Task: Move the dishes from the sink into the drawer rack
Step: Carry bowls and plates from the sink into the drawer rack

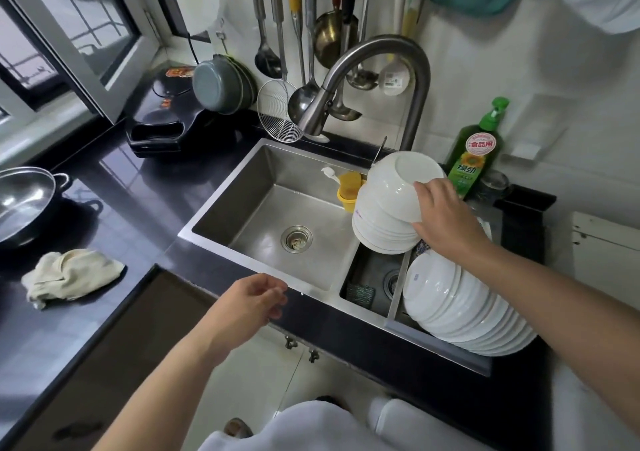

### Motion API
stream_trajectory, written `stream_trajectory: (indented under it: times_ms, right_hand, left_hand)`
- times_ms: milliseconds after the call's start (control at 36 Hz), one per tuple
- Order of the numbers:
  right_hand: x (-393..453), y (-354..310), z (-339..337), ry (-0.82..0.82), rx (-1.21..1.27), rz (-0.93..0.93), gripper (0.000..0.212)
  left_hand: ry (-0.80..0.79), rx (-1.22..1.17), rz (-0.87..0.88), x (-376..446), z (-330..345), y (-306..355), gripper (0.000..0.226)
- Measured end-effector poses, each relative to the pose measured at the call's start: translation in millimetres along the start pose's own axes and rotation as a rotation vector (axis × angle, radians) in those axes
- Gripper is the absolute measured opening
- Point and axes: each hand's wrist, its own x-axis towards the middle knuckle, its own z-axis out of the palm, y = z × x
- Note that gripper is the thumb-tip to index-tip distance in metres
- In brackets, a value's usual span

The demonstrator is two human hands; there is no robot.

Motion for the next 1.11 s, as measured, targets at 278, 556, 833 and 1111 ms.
stream_trajectory:
  times_ms: [278, 556, 833, 1111]
  right_hand:
    - [-31, -55, -76, 0.385, 1.188, 0.835, 0.052]
    - [-103, -180, -57, -0.102, 2.379, 1.311, 0.039]
    - [-119, -216, -35, -0.834, 2.017, 0.778, 0.057]
    - [1, -67, 7, -0.170, 0.317, 0.298, 0.075]
  left_hand:
    - [-0.056, -0.351, -0.118, -15, 20, -14, 0.020]
    - [-0.133, -0.927, -0.175, -19, 52, -19, 0.060]
    - [0.161, -1.125, -0.030, -24, 36, -37, 0.042]
    - [0.334, -1.230, -0.092, -32, 27, -48, 0.034]
